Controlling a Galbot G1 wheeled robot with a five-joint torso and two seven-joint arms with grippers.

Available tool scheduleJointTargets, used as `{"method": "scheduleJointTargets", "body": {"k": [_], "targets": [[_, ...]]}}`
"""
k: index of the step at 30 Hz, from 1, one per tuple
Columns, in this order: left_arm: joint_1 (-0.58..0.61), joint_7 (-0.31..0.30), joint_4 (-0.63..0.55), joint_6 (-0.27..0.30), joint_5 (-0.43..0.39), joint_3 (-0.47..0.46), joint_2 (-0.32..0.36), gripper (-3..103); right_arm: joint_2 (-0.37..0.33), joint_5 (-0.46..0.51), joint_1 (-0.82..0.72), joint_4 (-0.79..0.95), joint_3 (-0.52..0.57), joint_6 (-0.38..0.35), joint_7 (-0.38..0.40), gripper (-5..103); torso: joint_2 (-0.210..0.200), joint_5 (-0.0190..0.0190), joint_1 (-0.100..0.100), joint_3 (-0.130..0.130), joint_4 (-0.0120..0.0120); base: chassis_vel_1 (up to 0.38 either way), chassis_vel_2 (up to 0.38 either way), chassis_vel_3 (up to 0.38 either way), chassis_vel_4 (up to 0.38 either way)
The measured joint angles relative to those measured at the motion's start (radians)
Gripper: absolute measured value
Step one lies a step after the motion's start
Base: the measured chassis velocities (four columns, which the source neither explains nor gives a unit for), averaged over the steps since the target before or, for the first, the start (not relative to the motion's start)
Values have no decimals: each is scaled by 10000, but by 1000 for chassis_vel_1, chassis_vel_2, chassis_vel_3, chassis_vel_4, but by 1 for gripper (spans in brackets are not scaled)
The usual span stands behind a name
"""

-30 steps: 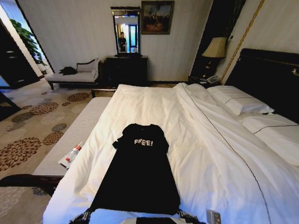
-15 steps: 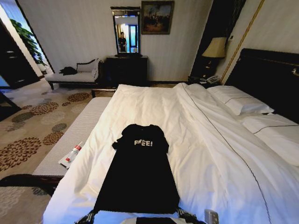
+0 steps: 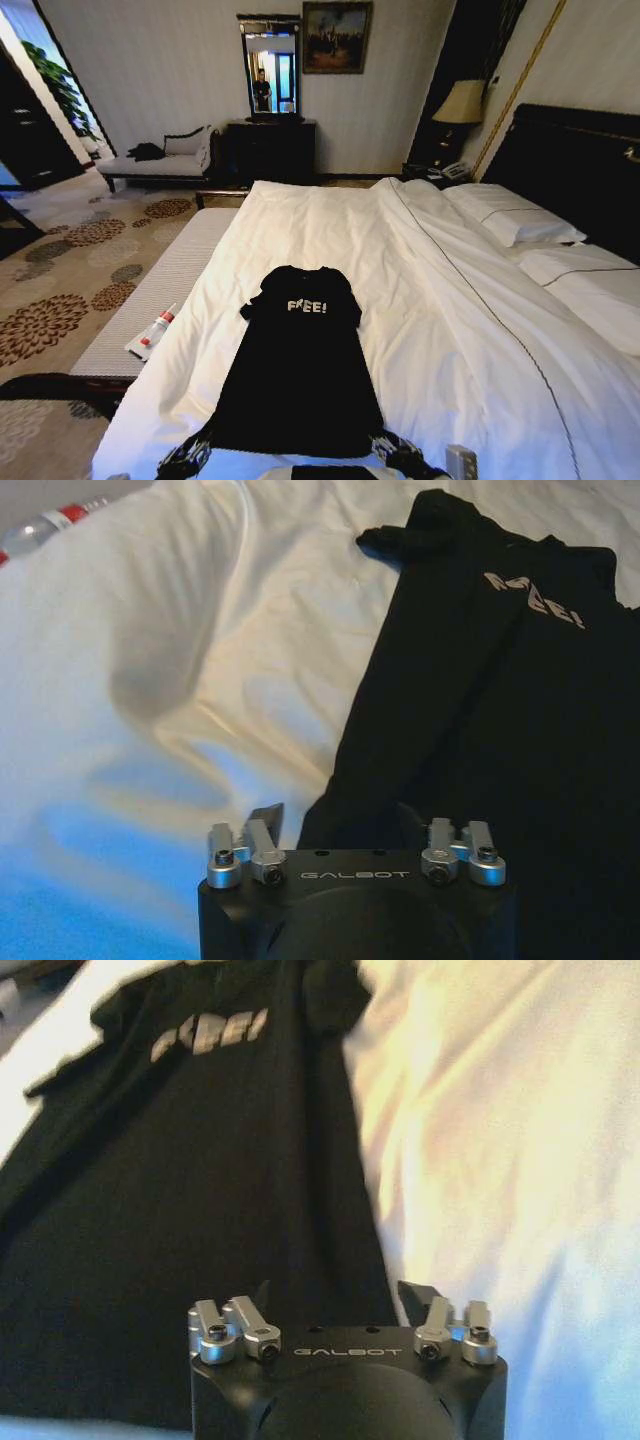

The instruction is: Fold the clothes on the bed.

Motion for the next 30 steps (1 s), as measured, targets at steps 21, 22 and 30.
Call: {"method": "scheduleJointTargets", "body": {"k": [21, 22, 30], "targets": [[-2605, -286, 624, 701, -850, -546, 102, 100, -424, 6845, 6022, -1541, 1271, -838, 1967, 100, -2, -3, 3, 1, 1, 0, 0, 0, 0], [-2680, -308, 602, 747, -859, -577, 108, 100, -391, 6908, 6436, -1895, 1096, -885, 2035, 100, -2, 0, 2, 2, 1, 0, 0, 0, 0], [-2662, -344, 265, 983, -1083, -559, 515, 100, -518, 7787, 9143, -4784, 129, -1737, 2479, 100, -2, 1, 2, 2, 2, 0, 0, 0, 0]]}}
